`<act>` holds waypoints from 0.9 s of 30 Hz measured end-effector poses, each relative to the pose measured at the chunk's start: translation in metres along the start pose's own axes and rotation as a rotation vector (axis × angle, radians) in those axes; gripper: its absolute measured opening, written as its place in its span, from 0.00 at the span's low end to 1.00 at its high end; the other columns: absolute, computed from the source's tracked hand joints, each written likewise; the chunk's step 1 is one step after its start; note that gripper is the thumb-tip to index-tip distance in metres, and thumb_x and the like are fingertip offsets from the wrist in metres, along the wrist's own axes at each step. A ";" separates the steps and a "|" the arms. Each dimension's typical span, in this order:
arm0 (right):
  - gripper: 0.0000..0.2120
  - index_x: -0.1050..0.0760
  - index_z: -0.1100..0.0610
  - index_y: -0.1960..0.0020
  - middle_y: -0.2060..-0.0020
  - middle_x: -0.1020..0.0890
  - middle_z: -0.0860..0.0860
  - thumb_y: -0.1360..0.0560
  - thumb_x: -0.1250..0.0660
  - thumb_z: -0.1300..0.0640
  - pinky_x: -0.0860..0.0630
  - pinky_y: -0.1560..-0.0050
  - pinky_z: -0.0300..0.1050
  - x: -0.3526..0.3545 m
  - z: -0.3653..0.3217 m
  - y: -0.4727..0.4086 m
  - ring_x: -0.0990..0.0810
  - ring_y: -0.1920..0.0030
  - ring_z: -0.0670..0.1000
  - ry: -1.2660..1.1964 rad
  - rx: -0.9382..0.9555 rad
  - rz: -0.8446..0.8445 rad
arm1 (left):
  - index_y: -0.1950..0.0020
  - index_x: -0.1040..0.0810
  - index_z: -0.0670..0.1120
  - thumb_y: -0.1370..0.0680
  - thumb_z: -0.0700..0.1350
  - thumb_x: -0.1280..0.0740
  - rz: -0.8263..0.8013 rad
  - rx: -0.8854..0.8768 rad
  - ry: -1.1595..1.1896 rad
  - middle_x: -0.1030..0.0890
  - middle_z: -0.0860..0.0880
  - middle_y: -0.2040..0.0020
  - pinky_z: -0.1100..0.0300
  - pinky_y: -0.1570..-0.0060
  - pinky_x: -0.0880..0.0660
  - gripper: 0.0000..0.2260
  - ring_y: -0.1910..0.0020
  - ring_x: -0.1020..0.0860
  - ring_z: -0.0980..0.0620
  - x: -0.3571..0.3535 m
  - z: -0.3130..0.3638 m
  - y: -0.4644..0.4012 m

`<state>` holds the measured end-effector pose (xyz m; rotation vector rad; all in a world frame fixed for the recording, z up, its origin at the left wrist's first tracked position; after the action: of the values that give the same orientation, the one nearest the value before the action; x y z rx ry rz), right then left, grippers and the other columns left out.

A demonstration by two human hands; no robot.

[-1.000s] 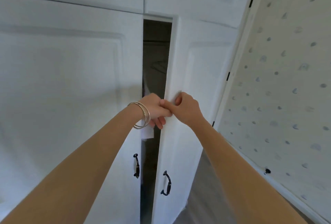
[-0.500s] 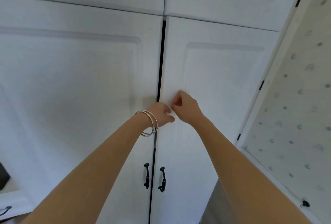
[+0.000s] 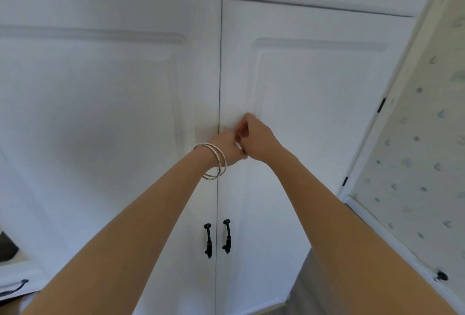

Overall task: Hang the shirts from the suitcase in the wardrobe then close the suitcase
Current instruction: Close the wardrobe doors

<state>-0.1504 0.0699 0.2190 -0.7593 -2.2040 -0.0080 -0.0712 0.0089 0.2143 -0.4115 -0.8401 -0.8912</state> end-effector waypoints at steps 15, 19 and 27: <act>0.10 0.23 0.57 0.45 0.55 0.20 0.50 0.26 0.35 0.60 0.29 0.64 0.31 0.071 0.076 0.147 0.24 0.62 0.44 -0.051 -0.432 0.327 | 0.54 0.23 0.43 0.28 0.41 0.35 -0.278 -0.404 0.025 0.22 0.44 0.60 0.59 0.62 0.29 0.05 0.65 0.27 0.48 -0.109 0.084 0.031; 0.11 0.22 0.58 0.44 0.54 0.20 0.51 0.27 0.33 0.61 0.28 0.59 0.36 0.093 0.099 0.247 0.23 0.54 0.49 -0.010 -0.662 0.490 | 0.53 0.19 0.46 0.28 0.41 0.35 -0.506 -0.562 0.066 0.21 0.47 0.62 0.60 0.59 0.27 0.07 0.62 0.25 0.51 -0.175 0.124 0.073; 0.12 0.23 0.55 0.45 0.53 0.21 0.50 0.27 0.36 0.63 0.28 0.67 0.33 0.121 0.096 0.469 0.23 0.59 0.47 0.103 -1.120 0.792 | 0.57 0.19 0.44 0.29 0.40 0.34 -0.935 -0.857 0.132 0.19 0.43 0.60 0.57 0.56 0.25 0.05 0.58 0.23 0.48 -0.287 0.208 0.227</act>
<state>-0.0330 0.5411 0.1278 -2.1120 -1.5200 -0.9027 -0.0831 0.4196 0.1224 -0.6987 -0.4615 -2.1435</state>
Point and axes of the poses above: each hand's wrist, its own y-axis away from the middle knuckle, its own x-axis out of the back of the hand, z = x × y, the point moved 1 cm from there along -y, towards the middle knuckle
